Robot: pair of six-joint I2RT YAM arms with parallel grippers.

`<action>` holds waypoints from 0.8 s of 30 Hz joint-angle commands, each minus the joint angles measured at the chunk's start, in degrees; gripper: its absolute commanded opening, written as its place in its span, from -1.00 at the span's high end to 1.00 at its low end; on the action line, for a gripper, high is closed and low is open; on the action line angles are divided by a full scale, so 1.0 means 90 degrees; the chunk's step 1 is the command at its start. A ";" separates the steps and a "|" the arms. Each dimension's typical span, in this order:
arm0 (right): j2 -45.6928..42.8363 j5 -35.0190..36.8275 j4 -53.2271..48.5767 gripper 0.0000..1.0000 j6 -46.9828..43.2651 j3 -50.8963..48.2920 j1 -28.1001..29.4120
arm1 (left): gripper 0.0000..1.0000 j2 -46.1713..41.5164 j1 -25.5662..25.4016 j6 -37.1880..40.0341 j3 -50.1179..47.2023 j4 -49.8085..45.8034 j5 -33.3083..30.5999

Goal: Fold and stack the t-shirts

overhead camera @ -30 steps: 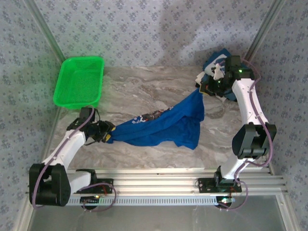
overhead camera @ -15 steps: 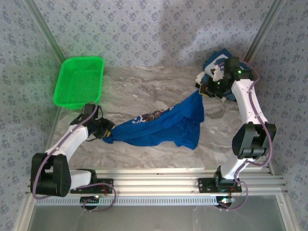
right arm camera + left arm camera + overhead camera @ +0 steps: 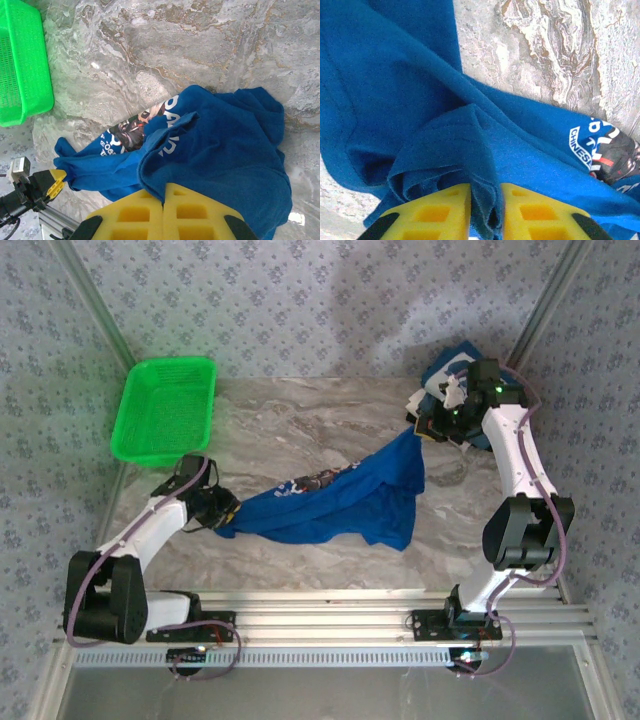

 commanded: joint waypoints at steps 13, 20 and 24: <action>-0.0331 -0.0354 0.0240 1.00 0.0199 0.0346 -0.0156 | 1.00 -0.0754 0.0009 0.0434 0.1823 -0.0982 0.0008; -0.0888 -0.1273 0.1327 1.00 0.1312 0.0919 -0.0848 | 1.00 -0.0973 0.0778 0.0638 0.3942 -0.1496 0.0467; -0.1409 -0.2082 0.3357 1.00 0.2946 0.0776 -0.1590 | 1.00 -0.0876 0.1340 0.0735 0.4986 -0.1364 0.0999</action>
